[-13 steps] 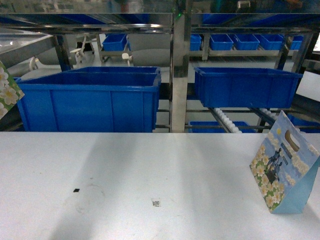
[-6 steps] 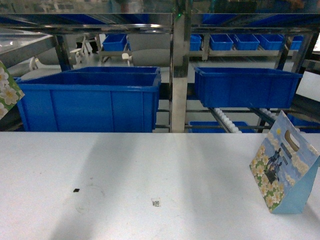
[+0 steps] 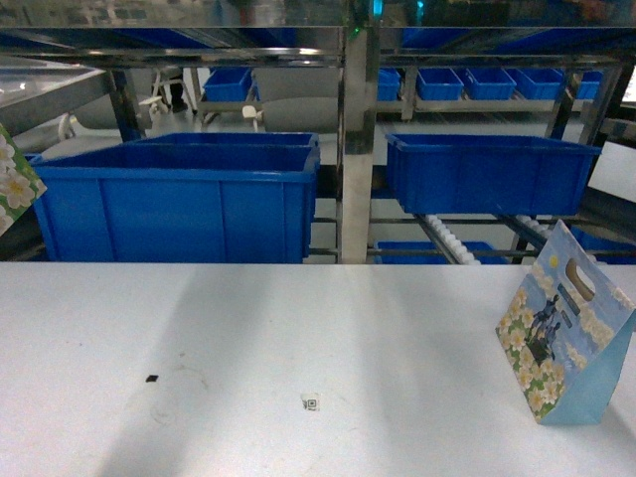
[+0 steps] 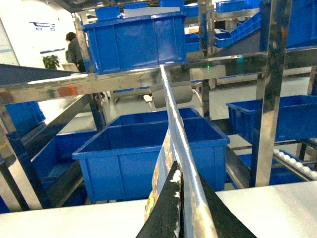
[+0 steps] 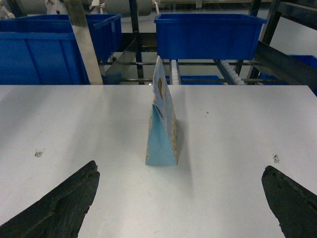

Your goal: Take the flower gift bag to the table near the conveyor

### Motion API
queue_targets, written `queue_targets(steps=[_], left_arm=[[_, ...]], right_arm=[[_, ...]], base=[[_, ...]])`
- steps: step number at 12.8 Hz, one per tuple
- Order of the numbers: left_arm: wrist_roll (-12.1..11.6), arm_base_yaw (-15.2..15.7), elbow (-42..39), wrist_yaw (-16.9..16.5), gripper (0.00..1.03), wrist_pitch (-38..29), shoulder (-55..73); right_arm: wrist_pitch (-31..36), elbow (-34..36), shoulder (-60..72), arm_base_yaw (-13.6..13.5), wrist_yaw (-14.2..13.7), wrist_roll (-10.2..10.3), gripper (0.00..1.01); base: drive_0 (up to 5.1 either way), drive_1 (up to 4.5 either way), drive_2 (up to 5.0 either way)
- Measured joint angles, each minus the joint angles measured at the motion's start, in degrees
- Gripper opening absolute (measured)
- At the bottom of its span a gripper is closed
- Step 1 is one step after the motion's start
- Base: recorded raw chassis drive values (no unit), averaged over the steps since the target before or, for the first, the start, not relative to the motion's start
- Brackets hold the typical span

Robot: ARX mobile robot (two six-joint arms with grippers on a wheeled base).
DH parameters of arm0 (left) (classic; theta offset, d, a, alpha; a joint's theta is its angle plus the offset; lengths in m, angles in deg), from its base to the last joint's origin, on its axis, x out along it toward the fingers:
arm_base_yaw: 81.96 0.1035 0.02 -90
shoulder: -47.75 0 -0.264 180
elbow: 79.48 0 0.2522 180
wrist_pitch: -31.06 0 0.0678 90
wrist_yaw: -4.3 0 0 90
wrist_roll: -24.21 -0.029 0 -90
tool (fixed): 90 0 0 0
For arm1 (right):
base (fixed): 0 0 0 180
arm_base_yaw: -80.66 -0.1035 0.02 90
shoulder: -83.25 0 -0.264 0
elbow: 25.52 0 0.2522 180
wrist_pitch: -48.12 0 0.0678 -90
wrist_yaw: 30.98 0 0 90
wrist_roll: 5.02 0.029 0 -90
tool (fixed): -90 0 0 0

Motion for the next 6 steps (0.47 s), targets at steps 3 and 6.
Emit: queue_targets(steps=[3, 6], left_arm=[[1.8, -7.0, -1.4, 5.9, 0.02, -8.9, 7.9], [5.1, -9.5, -2.4, 13.3, 0.02, -22.3, 23.5]], right_arm=[[0.0, 0.0, 0.0, 0.0, 0.0, 0.0, 0.98], [0.0, 0.0, 0.0, 0.0, 0.0, 0.0, 0.98]], base=[[0.0, 0.0, 0.0], [0.0, 0.0, 0.0]])
